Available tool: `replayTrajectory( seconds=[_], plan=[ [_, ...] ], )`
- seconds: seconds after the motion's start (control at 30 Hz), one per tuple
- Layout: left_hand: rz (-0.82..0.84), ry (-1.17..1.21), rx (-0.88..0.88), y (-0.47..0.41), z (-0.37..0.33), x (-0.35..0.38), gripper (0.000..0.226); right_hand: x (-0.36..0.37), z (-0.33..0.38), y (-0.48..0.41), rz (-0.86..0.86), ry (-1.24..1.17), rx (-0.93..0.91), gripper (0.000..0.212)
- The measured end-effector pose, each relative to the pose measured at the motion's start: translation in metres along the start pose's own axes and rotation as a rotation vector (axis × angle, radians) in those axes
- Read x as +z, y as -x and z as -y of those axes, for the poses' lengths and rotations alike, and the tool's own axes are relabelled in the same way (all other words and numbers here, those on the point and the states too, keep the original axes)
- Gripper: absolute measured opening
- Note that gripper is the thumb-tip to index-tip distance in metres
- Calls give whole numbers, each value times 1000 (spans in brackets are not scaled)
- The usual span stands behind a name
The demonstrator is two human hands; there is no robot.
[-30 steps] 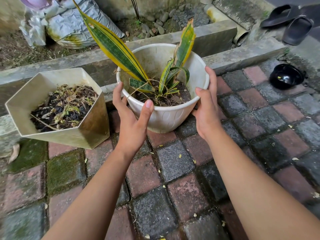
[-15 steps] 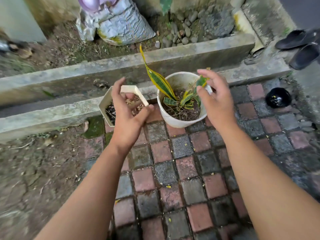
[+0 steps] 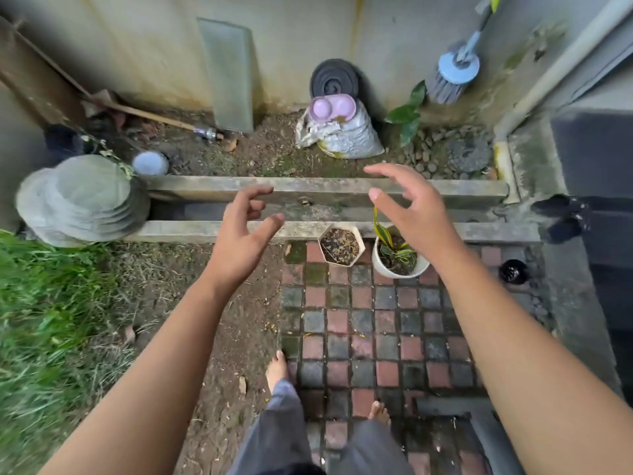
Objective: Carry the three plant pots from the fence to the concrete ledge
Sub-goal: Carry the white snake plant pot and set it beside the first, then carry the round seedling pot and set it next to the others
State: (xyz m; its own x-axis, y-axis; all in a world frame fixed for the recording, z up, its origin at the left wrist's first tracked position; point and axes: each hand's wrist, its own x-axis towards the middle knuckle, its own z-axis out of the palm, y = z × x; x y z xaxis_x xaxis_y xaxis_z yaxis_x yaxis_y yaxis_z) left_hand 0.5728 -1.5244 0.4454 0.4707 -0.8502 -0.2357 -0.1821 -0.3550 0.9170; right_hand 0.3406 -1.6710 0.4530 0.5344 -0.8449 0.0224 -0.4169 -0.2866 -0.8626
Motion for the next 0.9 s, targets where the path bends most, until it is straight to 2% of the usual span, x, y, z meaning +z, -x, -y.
replayTrajectory(
  seconds=[0.1, 0.23, 0.37, 0.5, 0.67, 0.8, 0.9],
  plan=[
    [-53, 88, 9, 34, -35, -58, 33, 12, 72, -3, 87, 2, -71, 34],
    [-201, 83, 59, 81, -59, -123, 33, 42, 137, -9, 251, 43, -244, 32],
    [-476, 99, 96, 157, -70, -171, 40, 81, 194, -4, 478, 16, -394, 33],
    [-763, 64, 20, 266, -68, -199, 40, 129, 256, 30, 711, -48, -520, 33],
    [-1134, 84, -83, 430, -52, -218, 39, 209, 345, 116, 1013, -86, -730, 33],
    [-1426, 114, -157, 570, -26, -207, 39, 266, 404, 231, 1218, -119, -985, 38],
    [-1617, 126, -234, 675, -1, -184, 51, 302, 434, 332, 1380, -150, -1102, 38]
  ],
)
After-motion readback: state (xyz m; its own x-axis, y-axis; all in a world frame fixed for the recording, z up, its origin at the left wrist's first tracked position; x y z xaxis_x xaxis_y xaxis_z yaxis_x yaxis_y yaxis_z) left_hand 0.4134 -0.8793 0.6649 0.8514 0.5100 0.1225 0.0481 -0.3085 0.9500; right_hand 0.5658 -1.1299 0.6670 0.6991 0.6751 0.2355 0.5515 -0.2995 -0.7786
